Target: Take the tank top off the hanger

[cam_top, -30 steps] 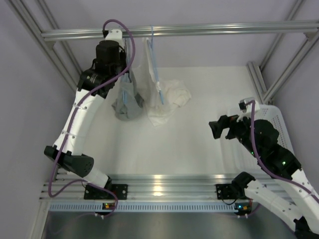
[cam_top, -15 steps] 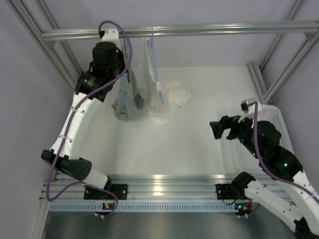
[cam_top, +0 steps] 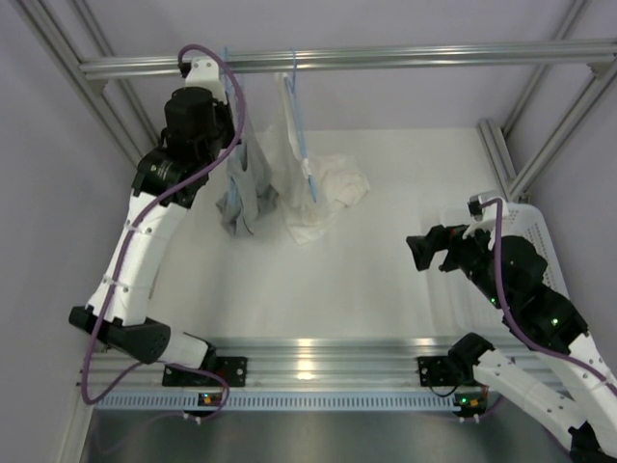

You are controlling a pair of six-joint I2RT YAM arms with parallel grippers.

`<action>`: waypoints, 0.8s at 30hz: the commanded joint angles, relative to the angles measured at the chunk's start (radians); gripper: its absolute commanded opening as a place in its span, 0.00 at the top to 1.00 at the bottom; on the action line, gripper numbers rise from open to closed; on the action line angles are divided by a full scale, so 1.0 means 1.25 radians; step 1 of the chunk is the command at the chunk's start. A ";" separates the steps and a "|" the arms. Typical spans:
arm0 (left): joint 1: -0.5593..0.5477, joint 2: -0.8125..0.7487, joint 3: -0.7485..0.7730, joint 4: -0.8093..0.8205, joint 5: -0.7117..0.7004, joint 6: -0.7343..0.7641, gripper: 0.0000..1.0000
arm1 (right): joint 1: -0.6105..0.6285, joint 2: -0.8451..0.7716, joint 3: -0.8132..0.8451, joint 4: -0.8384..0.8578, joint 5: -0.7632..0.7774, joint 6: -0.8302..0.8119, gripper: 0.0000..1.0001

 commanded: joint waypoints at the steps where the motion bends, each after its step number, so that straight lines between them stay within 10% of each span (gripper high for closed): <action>1: 0.000 -0.072 -0.019 0.120 0.013 -0.010 1.00 | 0.010 -0.001 0.007 0.042 -0.004 -0.001 0.01; 24: 0.001 -0.345 -0.328 0.146 0.093 -0.095 1.00 | 0.009 -0.001 0.000 0.057 -0.026 -0.016 0.00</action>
